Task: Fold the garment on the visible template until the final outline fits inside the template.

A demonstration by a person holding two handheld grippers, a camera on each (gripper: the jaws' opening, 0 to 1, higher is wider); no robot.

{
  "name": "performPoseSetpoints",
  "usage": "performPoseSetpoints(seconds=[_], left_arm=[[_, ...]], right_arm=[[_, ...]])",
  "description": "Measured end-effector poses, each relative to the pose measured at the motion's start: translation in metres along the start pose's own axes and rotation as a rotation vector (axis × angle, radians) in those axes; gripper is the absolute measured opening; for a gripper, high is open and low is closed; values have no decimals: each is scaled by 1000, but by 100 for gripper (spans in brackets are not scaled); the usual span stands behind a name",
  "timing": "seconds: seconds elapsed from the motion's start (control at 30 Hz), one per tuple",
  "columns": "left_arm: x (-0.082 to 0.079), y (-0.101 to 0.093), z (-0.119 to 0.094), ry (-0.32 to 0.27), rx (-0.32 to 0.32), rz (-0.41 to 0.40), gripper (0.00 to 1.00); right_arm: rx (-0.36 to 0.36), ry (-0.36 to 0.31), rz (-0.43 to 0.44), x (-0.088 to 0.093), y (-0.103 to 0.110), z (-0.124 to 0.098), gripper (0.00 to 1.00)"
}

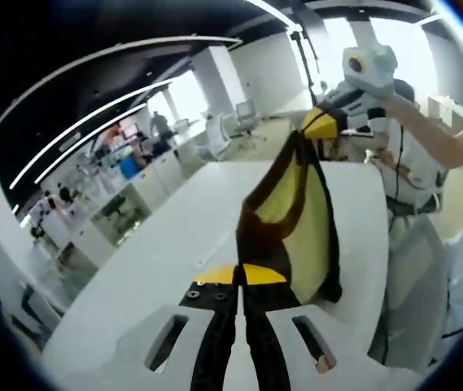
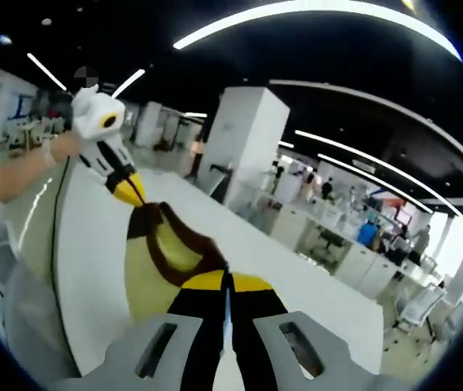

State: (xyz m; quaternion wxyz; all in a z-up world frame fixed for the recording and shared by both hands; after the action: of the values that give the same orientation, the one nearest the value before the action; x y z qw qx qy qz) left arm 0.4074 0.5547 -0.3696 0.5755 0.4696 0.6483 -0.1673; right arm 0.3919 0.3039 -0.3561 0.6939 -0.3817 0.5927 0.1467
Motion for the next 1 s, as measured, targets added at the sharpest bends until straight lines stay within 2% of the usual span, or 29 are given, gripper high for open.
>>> performPoseSetpoints(seconds=[0.3, 0.33, 0.57, 1.0], left_arm=[[-14, -3, -9, -25, -11, 25, 0], [-20, -2, -11, -47, -13, 24, 0], [-14, -4, -9, -4, -14, 26, 0], [-33, -12, -28, -60, -22, 40, 0]], right_arm=[[6, -23, -26, -13, -1, -3, 2], [5, -22, -28, -15, -2, -3, 2], [3, -34, -54, -24, -1, -3, 1], [7, -77, -94, -50, 0, -11, 1]])
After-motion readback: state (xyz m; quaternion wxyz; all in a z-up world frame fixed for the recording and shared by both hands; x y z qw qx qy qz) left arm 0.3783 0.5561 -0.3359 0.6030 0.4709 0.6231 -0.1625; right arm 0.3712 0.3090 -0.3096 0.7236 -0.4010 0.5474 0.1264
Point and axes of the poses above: the point that each gripper's makers call its tool centre point, and the gripper's own axes: z roughly forward along the fingers, y roughly to its left, x roughly out of its underside, the point moved 6 cm from there along -z, roughly backward along the fingers, and after that the axes turned 14 degrees about -y, right-handed, at the moved point
